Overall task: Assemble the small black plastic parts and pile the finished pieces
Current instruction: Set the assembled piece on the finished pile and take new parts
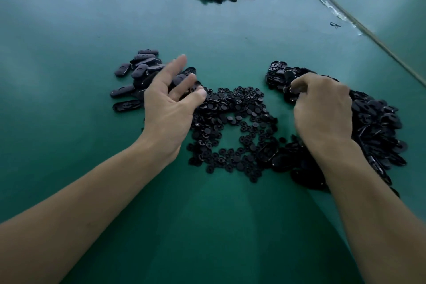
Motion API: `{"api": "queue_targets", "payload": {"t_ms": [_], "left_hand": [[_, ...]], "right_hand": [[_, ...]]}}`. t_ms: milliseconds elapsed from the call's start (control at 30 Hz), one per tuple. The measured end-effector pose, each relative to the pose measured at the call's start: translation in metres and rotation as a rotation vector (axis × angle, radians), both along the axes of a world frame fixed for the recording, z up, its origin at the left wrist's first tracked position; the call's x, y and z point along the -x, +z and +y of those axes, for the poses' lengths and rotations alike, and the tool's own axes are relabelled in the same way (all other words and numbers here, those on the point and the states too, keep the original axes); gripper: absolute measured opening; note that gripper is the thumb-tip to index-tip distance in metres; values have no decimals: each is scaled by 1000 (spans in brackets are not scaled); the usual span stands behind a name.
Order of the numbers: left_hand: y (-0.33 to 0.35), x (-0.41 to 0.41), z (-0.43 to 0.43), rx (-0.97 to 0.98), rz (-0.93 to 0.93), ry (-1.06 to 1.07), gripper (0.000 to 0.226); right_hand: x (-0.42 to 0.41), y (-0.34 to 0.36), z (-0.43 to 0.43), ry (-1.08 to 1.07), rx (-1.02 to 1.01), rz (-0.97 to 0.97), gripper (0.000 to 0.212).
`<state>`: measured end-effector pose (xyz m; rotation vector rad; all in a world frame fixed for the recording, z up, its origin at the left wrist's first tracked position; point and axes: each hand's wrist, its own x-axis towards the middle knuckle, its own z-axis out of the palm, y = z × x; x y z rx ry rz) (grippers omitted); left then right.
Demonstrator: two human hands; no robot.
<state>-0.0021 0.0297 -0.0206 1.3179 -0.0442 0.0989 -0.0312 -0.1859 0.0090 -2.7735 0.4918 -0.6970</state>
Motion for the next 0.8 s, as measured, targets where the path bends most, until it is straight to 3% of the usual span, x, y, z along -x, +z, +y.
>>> {"api": "queue_targets", "payload": {"t_ms": [100,267,333,567,800], "left_hand": [[-1,7,-4,34,-12,-79,31],[-5,16,-11,-17,-137,-131,14],[-6,18,-10,-59,-152,-193,8],[-7,17,-7,-137,-150,-278,14],[-7,16,-7,-53,-90,-218,10]], "right_hand": [[6,2,10,127,-142,-117,28],[15,-3,40,503,-949,-205,28],[17,-9,47,582,-1109,-208,28],[22,-18,49,663,-1086,-163,26],[25,-24,47,538,-727,-82,9]]}}
